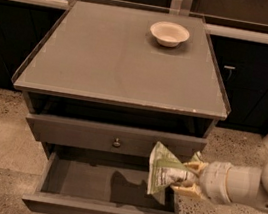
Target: Pick green jalapeno chip bag from middle drawer and place on counter
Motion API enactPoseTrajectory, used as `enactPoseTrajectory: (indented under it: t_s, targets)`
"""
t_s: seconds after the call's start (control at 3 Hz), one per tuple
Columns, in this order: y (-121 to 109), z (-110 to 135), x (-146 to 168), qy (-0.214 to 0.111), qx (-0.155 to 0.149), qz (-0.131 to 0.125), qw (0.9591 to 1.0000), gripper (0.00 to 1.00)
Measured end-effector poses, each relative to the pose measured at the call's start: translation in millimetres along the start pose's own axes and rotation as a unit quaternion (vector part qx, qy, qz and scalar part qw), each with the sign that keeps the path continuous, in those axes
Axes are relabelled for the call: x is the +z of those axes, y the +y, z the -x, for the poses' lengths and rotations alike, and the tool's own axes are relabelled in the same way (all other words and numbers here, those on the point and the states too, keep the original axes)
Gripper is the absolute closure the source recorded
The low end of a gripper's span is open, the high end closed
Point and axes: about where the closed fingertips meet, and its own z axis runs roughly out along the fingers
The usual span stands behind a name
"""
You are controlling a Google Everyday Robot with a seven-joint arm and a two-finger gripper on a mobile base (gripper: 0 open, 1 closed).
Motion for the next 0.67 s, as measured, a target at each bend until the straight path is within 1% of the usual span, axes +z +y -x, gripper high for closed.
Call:
enactPoseTrajectory:
  t_s: [0.33, 0.67]
  targets:
    - [-20.1, 81.1, -56.4, 0.003, -0.071, -0.039, 0.9967, 1.00]
    - [-25.3, 94.1, -67.4, 0.005, -0.082, -0.050, 0.9953, 1.00]
